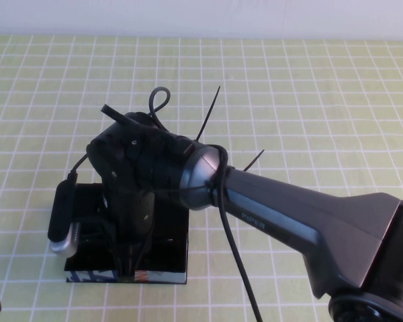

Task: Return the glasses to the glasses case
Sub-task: Place the glasses in the glasses case

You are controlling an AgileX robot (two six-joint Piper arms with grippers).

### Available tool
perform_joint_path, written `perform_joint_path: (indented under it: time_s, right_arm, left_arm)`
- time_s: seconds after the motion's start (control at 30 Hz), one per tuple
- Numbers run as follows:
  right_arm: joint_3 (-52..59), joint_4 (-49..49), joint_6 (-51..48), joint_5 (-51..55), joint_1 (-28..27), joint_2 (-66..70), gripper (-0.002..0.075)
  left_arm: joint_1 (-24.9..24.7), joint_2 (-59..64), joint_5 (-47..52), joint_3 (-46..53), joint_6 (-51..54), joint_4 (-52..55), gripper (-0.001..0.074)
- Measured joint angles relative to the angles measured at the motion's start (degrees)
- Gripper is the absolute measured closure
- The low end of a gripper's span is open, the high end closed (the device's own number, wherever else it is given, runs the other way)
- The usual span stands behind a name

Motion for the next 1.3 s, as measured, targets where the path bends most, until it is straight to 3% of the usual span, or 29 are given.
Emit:
perform_joint_path:
  time_s: [0.83, 1.07, 1.3]
  right_arm:
    - [-0.12, 0.00, 0.00, 0.00, 0.00, 0.60, 0.0652]
    - [-0.77, 0.12, 0.00, 0.00, 0.00, 1.11, 0.0524]
    - [-3.05, 0.12, 0.10, 0.00, 0.00, 1.11, 0.0488]
  left_arm:
    - [0.00, 0.00, 0.00, 0.00, 0.00, 0.00, 0.0738]
    - [0.00, 0.00, 0.00, 0.00, 0.00, 0.00, 0.0738]
    - [0.00, 0.00, 0.00, 0.00, 0.00, 0.00, 0.0738]
